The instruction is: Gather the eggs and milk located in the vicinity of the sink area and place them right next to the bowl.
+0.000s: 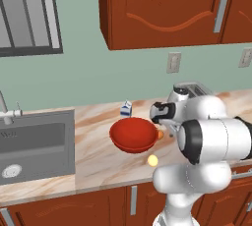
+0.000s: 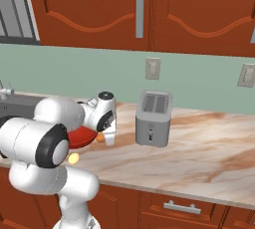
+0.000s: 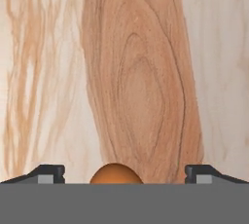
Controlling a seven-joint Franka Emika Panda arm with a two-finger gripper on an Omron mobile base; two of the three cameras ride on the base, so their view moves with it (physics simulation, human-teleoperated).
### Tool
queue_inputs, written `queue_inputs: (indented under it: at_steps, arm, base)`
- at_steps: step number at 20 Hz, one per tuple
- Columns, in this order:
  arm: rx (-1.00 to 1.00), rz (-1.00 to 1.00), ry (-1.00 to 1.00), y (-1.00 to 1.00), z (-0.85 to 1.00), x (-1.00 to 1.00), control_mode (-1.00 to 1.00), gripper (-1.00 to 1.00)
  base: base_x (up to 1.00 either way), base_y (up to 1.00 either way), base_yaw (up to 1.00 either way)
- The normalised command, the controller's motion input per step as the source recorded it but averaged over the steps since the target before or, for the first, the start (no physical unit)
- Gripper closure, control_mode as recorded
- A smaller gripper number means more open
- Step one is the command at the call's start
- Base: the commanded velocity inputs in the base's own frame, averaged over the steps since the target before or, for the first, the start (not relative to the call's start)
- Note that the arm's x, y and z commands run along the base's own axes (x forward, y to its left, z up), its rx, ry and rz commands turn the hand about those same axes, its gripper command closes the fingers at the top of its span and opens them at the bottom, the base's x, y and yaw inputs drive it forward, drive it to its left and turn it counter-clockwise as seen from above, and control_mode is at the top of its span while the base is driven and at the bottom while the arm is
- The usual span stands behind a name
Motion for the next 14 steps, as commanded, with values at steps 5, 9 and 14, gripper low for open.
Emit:
queue_inputs:
  at_steps: [5,9,14]
  arm:
    - [0.0,-0.04,0.0,-0.04,0.46,-0.36,-1.0,-1.0]
    - [0.0,0.01,-0.06,0.0,0.22,-0.89,-1.0,-1.0]
    - [0.0,0.12,-0.16,-0.02,0.02,-1.0,-1.0,-1.0]
  base:
    - [0.0,0.0,0.0]
    - [0.0,0.0,0.0]
    - [0.0,0.0,0.0]
